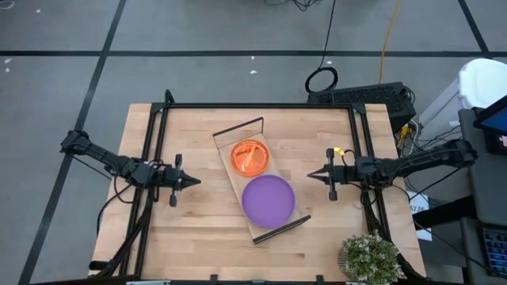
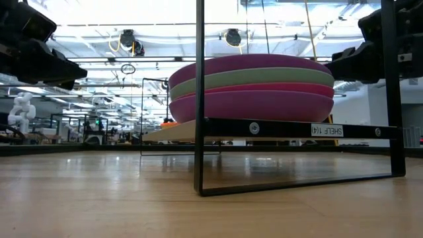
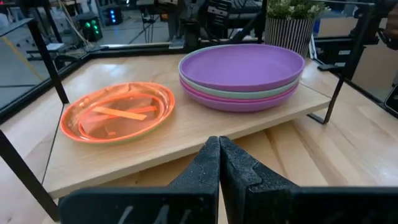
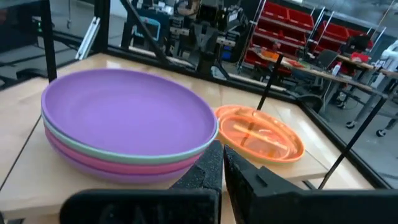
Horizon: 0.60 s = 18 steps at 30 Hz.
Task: Place and stack plates onto a shelf
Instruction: Return to Home Position
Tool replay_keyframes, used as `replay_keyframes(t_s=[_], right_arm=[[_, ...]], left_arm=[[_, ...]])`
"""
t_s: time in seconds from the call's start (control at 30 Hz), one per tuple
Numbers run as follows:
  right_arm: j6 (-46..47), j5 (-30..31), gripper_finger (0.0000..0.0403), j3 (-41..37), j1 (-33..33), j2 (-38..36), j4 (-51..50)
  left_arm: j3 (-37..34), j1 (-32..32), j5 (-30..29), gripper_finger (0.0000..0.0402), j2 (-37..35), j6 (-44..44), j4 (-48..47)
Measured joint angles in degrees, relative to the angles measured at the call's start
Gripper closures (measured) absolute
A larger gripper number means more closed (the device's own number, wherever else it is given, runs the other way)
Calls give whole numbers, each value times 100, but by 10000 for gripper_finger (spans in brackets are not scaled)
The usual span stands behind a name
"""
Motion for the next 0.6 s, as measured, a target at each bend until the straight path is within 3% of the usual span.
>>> replay_keyframes(t_s=[0.17,0.37,0.6], right_arm=[[-45,0,403,-2,0,-300,-185],[-89,31,403,-4,-29,-840,-779],[-76,34,403,-7,-160,-1497,-1438]], left_arm=[[-96,2,103,400,-3,314,701],[-111,2,171,400,11,348,775],[-111,2,-605,400,11,396,705]])
